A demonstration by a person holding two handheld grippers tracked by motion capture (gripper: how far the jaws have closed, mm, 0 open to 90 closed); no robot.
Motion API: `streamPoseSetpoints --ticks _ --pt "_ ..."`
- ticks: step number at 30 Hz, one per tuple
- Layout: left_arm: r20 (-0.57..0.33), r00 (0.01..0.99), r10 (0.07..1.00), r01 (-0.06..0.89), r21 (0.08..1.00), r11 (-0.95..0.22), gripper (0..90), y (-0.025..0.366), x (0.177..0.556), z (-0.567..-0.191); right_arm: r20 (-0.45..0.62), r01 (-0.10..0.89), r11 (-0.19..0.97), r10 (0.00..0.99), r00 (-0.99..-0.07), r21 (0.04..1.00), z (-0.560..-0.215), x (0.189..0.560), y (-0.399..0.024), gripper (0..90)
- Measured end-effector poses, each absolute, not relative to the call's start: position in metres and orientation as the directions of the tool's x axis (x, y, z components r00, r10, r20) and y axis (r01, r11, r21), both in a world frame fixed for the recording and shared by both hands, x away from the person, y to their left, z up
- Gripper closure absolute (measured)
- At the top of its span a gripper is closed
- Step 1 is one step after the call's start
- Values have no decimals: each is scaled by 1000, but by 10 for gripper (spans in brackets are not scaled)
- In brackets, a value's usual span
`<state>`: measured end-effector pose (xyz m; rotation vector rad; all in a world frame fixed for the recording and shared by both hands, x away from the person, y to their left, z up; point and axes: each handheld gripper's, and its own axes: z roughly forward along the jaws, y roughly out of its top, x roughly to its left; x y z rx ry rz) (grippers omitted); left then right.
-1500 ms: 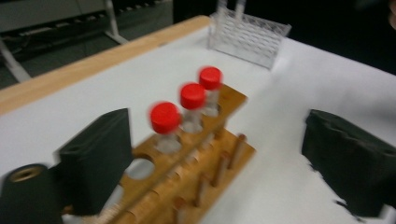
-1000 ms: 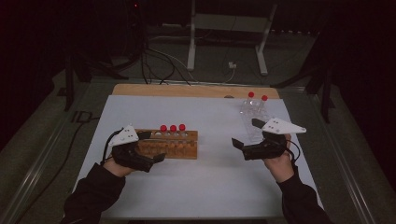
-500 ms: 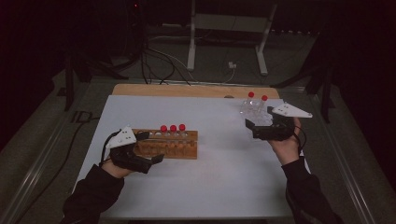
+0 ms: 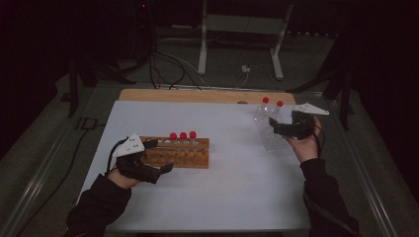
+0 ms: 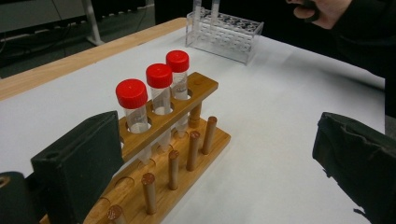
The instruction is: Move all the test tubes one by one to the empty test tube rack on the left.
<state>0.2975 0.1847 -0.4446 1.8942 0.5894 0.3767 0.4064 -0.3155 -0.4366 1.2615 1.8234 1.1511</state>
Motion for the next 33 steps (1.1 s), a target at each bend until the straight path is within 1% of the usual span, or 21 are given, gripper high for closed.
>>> streamPoseSetpoints --ticks 3,4,6,8,10,12,14,15,17,18,19,20,22,29,31,33 --pt "-12 828 561 224 924 -310 24 185 298 -445 -9 401 147 945 -326 904 -442 416 -320 95" --pt "-12 827 562 224 924 -310 23 185 298 -445 -11 403 145 948 -317 904 -443 419 -321 141" --pt "-11 827 562 223 924 -309 23 185 298 -445 -6 408 137 951 -308 903 -446 424 -323 162" --pt "-10 829 560 220 925 -310 24 185 298 -445 -7 416 139 953 -304 899 -448 430 -325 219" --pt "-10 825 565 220 927 -305 24 185 297 -445 -13 421 141 956 -293 896 -450 435 -327 241" --pt "-7 825 565 217 927 -305 24 185 297 -444 -20 420 147 956 -292 896 -451 440 -329 314" --pt "-8 827 562 218 927 -307 24 184 297 -444 -16 417 141 957 -288 898 -452 444 -331 345" --pt "-9 828 561 217 927 -307 24 184 297 -444 -10 422 135 958 -286 896 -452 447 -332 385" --pt "-7 829 559 217 926 -310 24 184 297 -444 -13 424 135 960 -280 896 -453 451 -333 412" --pt "-8 830 558 217 926 -310 24 184 297 -444 -8 428 131 961 -278 894 -454 454 -333 452" --pt "-11 831 557 220 925 -309 24 183 297 -445 -19 428 141 961 -276 893 -455 456 -333 482" --pt "-7 829 559 217 925 -311 24 183 297 -445 -37 426 154 962 -269 891 -457 457 -333 492" --pt "-7 833 553 216 925 -314 24 183 297 -445 -38 435 154 964 -264 887 -459 461 -332 539" --pt "-5 833 554 214 925 -315 23 184 297 -445 -49 460 162 967 -249 873 -463 473 -332 624" --pt "-4 832 555 215 925 -315 24 184 297 -445 -49 465 165 967 -252 870 -464 476 -331 627" --pt "-6 832 555 217 924 -315 24 184 297 -445 -46 471 167 965 -258 866 -465 479 -330 661"
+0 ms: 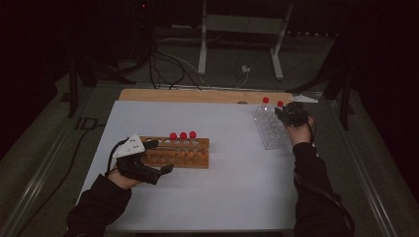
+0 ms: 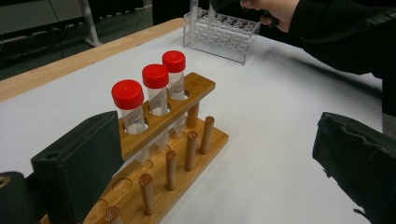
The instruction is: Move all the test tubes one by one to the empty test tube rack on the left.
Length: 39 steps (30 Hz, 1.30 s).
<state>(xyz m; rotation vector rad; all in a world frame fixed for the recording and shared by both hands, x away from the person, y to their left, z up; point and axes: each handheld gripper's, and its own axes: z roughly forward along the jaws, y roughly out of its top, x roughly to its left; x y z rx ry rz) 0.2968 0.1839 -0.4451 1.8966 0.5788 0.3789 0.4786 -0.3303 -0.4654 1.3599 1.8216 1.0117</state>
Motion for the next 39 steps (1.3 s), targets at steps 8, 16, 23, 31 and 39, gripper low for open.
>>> streamPoseSetpoints --ticks 8,16,23,31,39 --pt "-8 830 557 221 923 -315 23 185 298 -446 -54 473 187 958 -280 861 -465 480 -327 747" --pt "-13 829 558 224 923 -312 24 185 298 -446 -44 458 171 960 -276 872 -457 477 -328 751" --pt "-13 828 560 228 921 -316 24 184 299 -447 -64 440 186 958 -278 878 -443 471 -327 751" --pt "-16 826 563 232 921 -314 23 185 299 -446 -86 415 196 959 -270 888 -422 459 -326 751" --pt "-18 839 544 226 921 -318 24 184 298 -442 -95 402 209 954 -285 892 -403 441 -323 751"
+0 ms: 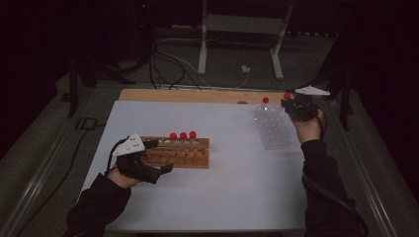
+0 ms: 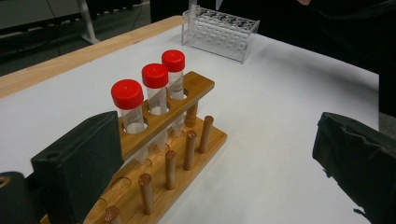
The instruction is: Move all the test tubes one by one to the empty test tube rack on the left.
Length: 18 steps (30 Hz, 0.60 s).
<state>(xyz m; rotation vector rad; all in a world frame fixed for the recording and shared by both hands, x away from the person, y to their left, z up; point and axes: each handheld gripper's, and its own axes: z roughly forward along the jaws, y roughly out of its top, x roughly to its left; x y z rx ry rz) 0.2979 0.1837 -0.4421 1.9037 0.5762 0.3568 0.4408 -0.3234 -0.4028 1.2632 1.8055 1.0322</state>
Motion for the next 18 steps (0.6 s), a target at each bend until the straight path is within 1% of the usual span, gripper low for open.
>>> streamPoseSetpoints --ticks 8,18 --pt "-27 846 533 229 920 -317 24 183 297 -441 -105 389 240 936 -336 889 -393 417 -310 751" --pt "-22 852 523 221 921 -322 24 180 295 -438 -109 362 296 884 -456 884 -396 382 -280 751"
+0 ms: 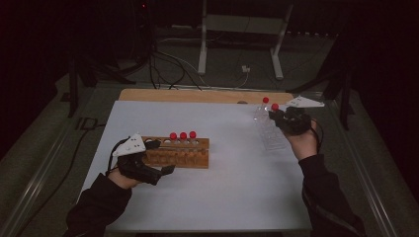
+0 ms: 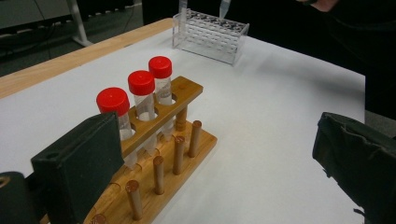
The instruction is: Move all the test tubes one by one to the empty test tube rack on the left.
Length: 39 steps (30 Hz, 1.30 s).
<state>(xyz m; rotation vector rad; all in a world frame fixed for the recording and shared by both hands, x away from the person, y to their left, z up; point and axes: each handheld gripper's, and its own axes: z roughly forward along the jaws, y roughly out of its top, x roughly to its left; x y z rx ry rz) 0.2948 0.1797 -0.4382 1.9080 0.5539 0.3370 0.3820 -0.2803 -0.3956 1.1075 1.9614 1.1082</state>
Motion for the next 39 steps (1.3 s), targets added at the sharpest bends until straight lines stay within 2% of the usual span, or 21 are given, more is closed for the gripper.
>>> streamPoseSetpoints --ticks 21,39 --pt "-21 880 474 208 915 -346 24 158 290 -438 -120 311 408 749 -652 858 -419 320 -234 751" --pt "-32 904 427 207 906 -370 24 137 287 -443 -101 286 482 631 -769 828 -445 280 -195 751"
